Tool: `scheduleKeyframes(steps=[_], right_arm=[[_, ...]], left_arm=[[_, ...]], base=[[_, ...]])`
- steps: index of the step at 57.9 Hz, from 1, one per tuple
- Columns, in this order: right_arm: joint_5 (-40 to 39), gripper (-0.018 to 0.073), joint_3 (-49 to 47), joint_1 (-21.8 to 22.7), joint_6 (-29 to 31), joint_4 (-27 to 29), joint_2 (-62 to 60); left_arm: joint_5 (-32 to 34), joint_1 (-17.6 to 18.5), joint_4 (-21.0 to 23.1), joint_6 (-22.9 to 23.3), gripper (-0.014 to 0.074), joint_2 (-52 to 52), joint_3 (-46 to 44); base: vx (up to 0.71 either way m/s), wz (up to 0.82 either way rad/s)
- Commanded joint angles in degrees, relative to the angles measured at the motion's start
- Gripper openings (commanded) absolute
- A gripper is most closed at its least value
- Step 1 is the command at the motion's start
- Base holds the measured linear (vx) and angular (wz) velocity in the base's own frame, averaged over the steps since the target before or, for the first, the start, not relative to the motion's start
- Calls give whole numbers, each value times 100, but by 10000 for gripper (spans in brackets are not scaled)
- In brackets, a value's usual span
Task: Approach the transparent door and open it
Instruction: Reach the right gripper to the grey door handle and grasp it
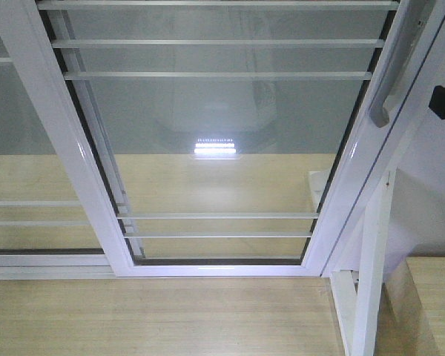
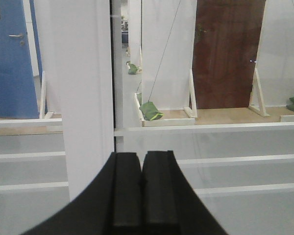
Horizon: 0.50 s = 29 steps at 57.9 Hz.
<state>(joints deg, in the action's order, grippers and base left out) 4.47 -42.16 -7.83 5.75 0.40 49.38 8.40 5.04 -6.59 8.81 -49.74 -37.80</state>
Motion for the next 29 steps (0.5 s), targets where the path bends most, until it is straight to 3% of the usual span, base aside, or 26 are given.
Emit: scheduleKeyframes(steps=[1,19,29], right_arm=[[-499,234,-213,26,-23,-40,-28],[-614,690,-213,26,-23,-40,22],[-691,725,-213,34,-126,22,241]], left_arm=[[511,22,10,18,206,31,-216],[447,22,15,23,574,36,-216],[447,22,15,23,616,36,-216]], base=[[0,0],[0,0],[0,0]])
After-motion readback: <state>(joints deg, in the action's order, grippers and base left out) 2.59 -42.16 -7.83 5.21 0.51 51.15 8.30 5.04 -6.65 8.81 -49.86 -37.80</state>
